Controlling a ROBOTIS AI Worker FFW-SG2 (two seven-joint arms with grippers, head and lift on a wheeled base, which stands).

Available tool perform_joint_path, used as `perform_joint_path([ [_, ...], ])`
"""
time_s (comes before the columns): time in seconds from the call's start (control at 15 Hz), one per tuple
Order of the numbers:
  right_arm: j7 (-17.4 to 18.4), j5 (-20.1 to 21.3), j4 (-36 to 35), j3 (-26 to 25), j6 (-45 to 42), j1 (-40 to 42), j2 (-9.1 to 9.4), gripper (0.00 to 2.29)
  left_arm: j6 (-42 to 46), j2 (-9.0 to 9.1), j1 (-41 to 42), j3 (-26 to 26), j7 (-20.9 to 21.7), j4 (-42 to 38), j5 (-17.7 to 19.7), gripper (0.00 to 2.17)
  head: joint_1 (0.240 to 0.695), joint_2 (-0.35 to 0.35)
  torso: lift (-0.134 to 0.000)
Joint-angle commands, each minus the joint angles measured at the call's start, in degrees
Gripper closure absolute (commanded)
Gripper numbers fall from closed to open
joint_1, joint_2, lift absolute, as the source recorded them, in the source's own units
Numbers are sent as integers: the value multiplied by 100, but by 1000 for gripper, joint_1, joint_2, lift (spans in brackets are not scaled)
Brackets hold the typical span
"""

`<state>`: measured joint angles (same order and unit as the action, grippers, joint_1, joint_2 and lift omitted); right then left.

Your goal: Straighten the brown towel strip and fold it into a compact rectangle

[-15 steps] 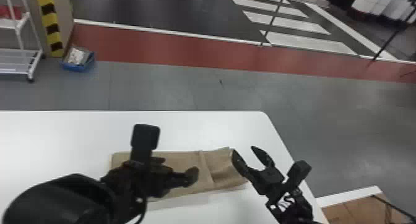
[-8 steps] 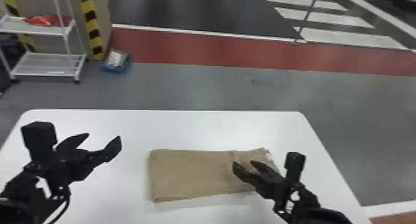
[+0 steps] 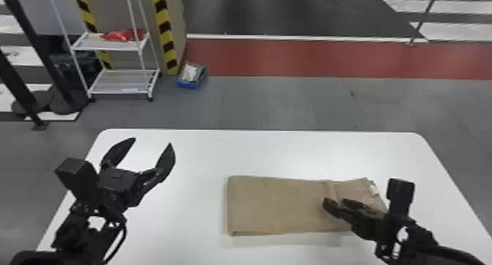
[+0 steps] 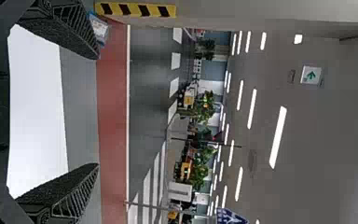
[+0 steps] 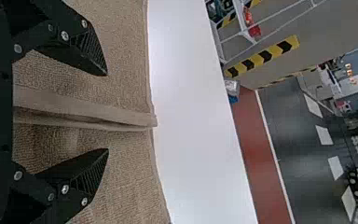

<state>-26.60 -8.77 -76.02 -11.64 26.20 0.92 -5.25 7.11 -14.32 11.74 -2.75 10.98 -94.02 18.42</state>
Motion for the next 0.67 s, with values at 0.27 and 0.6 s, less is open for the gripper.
perform_joint_path([
  [0.27,-117,-81,-9,-5,241,-92,-20,677,-22,0,57,-76,-70,-125,-119,80,695,-39,0],
  [0.6,-126,-72,-80,-5,786,-233,-20,772,-57,-27,127,-32,-61,-213,-110,80,695,-32,0],
])
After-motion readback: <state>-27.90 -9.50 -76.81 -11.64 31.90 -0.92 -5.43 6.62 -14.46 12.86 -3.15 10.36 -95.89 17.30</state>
